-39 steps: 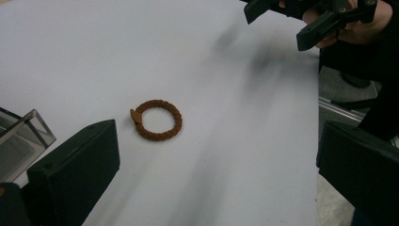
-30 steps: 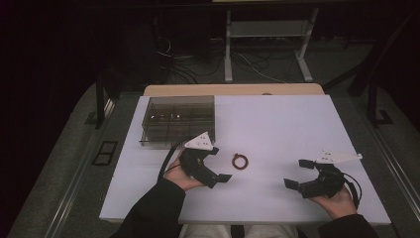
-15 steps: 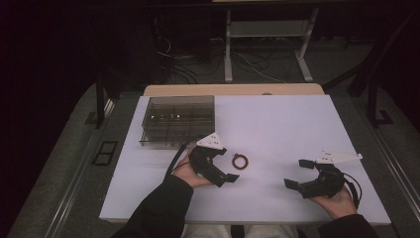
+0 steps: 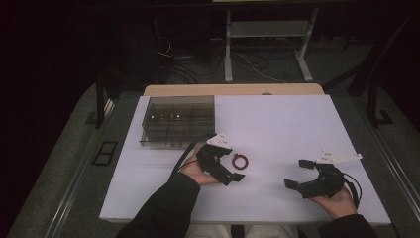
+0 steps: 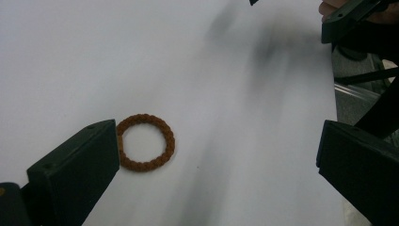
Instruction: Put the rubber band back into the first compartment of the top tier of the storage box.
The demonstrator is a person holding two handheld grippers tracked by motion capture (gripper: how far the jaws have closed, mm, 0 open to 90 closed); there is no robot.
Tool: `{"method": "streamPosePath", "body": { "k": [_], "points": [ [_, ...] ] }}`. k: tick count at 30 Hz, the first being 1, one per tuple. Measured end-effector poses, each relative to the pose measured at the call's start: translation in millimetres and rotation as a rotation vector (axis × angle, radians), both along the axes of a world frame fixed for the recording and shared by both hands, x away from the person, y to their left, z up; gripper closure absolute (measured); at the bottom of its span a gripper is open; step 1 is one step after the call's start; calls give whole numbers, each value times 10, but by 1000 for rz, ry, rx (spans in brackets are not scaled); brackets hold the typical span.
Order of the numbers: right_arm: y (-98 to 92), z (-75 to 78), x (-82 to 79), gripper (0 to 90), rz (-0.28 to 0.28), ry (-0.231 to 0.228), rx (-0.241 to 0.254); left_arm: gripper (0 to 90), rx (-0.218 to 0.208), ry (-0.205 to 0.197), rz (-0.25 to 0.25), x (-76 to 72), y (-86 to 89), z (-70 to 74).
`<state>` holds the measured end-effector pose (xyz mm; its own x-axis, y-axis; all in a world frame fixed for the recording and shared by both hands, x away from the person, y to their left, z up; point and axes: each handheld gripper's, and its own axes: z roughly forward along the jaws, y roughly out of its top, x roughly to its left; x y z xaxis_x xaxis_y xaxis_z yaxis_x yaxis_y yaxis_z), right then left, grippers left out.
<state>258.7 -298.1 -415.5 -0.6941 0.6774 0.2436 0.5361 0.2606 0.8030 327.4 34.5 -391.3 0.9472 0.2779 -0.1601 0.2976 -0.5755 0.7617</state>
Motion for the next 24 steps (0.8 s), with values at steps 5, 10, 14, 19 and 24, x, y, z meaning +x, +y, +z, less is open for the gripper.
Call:
{"method": "streamPosePath", "body": {
  "k": [5, 10, 14, 19, 24],
  "points": [
    [-9, 1, -1, 2, -1, 2, 1, 0, 13, 3, -10, 33, -61, -16],
    [-15, 0, 3, 2, -2, 0, 1, 0, 34, 13, -13, 64, -121, -57],
    [-15, 0, 2, 2, -3, 0, 2, 0, 47, 17, -22, 90, -169, -82],
    [-20, 0, 0, 2, -5, 1, 3, 0, 65, 24, -30, 117, -207, -121],
    [-21, 0, 0, 2, -5, 1, 3, 0, 89, 37, -33, 147, -224, -172]
  ]
}}
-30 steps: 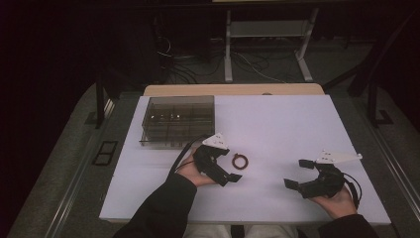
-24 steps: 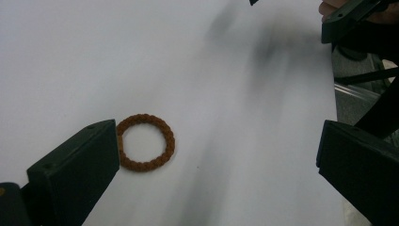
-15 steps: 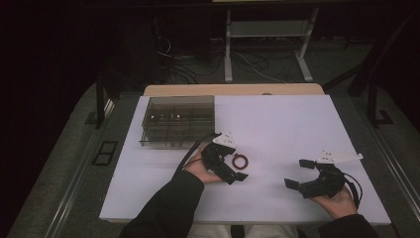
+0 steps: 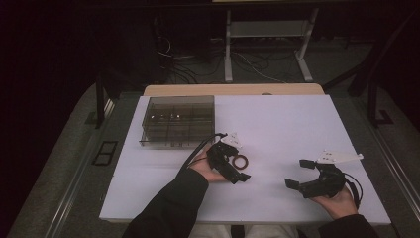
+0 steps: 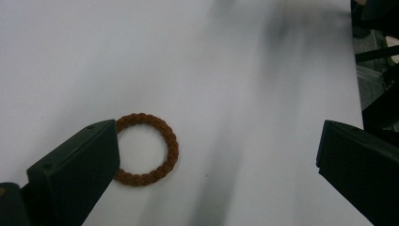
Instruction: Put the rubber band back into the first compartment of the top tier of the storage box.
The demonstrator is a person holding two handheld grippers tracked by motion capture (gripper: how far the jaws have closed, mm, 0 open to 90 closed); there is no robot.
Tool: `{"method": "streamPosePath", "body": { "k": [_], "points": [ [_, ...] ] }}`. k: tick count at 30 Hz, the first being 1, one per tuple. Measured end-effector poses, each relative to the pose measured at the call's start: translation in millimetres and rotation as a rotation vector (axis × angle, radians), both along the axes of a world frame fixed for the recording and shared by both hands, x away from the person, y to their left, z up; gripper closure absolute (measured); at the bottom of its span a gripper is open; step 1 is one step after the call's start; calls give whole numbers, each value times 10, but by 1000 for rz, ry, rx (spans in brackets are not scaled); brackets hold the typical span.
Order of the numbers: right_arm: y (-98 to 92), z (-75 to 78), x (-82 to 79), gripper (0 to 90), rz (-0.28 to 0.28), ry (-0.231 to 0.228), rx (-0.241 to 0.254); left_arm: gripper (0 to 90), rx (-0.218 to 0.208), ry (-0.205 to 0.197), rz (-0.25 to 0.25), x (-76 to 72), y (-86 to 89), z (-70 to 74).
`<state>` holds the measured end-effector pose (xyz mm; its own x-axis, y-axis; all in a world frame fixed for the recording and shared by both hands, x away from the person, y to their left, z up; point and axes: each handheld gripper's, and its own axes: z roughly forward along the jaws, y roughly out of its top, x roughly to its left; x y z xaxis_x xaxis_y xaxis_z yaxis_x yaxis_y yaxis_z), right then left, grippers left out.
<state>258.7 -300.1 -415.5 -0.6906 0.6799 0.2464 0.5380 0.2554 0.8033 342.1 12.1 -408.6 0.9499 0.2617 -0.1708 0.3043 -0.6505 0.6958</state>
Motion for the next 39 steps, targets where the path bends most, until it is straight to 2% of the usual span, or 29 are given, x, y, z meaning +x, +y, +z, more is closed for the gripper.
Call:
{"method": "streamPosePath", "body": {
  "k": [7, 11, 13, 14, 18, 20, 27, 34, 39],
  "points": [
    [0, 0, 0, 2, 1, -1, -1, 0, 22, 9, 1, 38, -12, -59],
    [1, 0, 0, 2, 1, -1, -1, 0, 44, -4, -15, 80, -26, -109],
    [1, 0, 1, 2, 1, -1, -1, 0, 47, 14, -5, 70, -37, -123],
    [1, -1, 1, 2, 1, -1, -1, 0, 50, -3, -17, 87, -41, -132],
    [1, 0, 0, 2, 1, 3, -3, 0, 65, 4, -15, 89, -56, -163],
    [0, -2, 2, 2, 3, 1, -4, 14, 70, -5, -22, 98, -64, -173],
    [4, -2, 1, 2, 4, 3, -4, 70, 102, 1, -36, 104, -106, -195],
    [7, -3, 2, 2, 7, 2, -5, 138, 108, 12, -32, 134, -130, -241],
    [6, -2, 3, 2, 7, 4, -5, 189, 115, -2, -29, 141, -145, -266]
  ]
}}
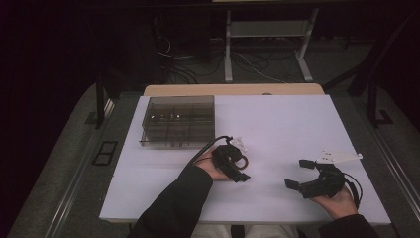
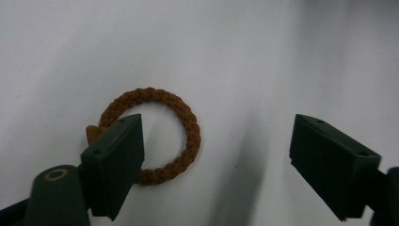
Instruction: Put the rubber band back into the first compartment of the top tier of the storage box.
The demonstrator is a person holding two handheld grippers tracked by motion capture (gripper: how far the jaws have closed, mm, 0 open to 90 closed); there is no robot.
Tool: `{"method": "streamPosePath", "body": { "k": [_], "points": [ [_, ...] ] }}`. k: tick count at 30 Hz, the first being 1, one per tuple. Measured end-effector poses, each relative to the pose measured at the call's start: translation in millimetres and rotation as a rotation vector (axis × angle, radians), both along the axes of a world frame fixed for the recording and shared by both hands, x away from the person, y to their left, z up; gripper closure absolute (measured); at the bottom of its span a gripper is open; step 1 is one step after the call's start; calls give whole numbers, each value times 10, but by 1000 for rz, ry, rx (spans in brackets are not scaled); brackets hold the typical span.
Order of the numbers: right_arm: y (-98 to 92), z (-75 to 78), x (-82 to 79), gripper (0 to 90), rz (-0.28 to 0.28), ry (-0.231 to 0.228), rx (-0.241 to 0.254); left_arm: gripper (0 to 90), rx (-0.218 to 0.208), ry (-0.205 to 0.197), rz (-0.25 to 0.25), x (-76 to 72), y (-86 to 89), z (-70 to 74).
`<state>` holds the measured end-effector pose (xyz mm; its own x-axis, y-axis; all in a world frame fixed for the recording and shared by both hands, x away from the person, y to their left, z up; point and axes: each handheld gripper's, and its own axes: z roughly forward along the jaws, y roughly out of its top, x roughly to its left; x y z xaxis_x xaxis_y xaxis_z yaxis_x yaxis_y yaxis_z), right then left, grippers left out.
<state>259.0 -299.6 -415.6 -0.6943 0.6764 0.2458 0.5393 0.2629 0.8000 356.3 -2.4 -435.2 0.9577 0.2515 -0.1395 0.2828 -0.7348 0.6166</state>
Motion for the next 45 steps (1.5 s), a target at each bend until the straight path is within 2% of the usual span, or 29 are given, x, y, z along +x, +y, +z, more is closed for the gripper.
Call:
{"method": "streamPosePath", "body": {
  "k": [7, 8, 9, 11, 21, 22, 27, 30, 38, 39, 44, 45],
  "points": [
    [-1, 0, 0, 2, 1, 0, 0, 297, 17, -26, -17, 9, -17, -24],
    [-1, 0, 0, 2, 1, 0, -1, 319, 15, -34, -10, 1, -23, -26],
    [0, 0, 0, 2, 1, -1, -1, 344, 36, -49, -30, 13, -17, -16],
    [-1, 0, 0, 2, 1, -1, -1, 399, 19, -46, -13, 4, -28, -24],
    [-4, 2, 1, 2, 1, -3, -2, 655, 36, -81, -30, 31, -20, -23],
    [-5, 0, 3, 2, 2, -7, -3, 684, 20, -74, -15, 26, -26, -31],
    [-5, 2, 0, 2, 1, -2, -2, 817, 15, -64, -4, 49, -14, -37],
    [-7, 1, 0, 2, 1, -3, -3, 842, 4, -42, 3, 75, -1, -39],
    [-14, 1, 0, 2, -1, -7, -2, 851, -5, -28, -2, 91, 24, 18],
    [-13, 1, -1, 2, -1, -7, -2, 851, -10, -17, 5, 81, 27, 29],
    [-13, 1, -2, 2, -2, -5, -2, 851, -11, -29, -19, 94, 49, 111],
    [-14, 1, -3, 2, -2, -5, -2, 851, -16, -20, -13, 87, 52, 128]
  ]
}}
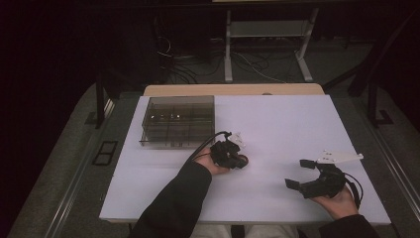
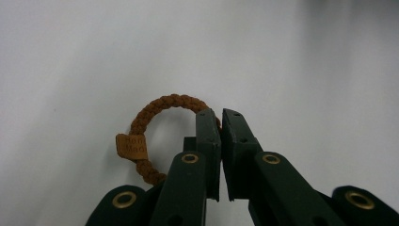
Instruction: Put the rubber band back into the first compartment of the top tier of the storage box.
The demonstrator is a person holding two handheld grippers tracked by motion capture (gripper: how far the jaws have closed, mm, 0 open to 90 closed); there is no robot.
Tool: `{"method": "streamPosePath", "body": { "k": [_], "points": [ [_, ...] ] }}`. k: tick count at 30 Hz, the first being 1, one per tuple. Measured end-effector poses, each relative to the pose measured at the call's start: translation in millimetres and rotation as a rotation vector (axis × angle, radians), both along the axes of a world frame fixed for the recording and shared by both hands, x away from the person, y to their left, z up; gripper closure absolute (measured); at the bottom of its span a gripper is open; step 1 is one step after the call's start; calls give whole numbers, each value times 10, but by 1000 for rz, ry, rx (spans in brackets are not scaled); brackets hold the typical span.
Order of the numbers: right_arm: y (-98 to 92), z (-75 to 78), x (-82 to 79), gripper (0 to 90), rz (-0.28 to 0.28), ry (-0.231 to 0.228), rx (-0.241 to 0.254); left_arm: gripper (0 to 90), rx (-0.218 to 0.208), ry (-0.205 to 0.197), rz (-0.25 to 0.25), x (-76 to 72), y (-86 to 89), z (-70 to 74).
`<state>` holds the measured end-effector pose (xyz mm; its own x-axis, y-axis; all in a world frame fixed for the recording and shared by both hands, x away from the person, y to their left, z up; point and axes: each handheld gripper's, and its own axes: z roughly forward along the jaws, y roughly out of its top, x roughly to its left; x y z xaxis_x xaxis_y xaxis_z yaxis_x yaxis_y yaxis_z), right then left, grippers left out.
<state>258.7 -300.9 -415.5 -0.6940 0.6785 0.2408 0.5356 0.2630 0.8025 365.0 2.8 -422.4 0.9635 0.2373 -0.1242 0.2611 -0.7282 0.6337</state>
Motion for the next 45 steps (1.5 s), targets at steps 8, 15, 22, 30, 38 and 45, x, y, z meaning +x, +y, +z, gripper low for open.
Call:
{"method": "streamPosePath", "body": {
  "k": [8, 15, 22, 30, 38, 45],
  "points": [
    [0, -1, -2, 2, -2, 3, 0, 851, -20, -11, -1, 9, 34, 163],
    [-1, -4, 0, 2, -1, 3, 0, 851, -27, -25, 2, 35, 83, 308],
    [-2, -2, -4, 2, -4, 6, 2, 851, -45, -42, 5, 58, 132, 458],
    [0, -6, -1, 2, -4, 4, 1, 851, -60, -46, 5, 75, 206, 581],
    [3, -7, 0, 2, -6, 4, -1, 851, -79, -68, 19, 68, 301, 734],
    [10, -8, 2, 2, 0, 4, 1, 851, -97, -83, 25, 70, 397, 831]
  ]
}}
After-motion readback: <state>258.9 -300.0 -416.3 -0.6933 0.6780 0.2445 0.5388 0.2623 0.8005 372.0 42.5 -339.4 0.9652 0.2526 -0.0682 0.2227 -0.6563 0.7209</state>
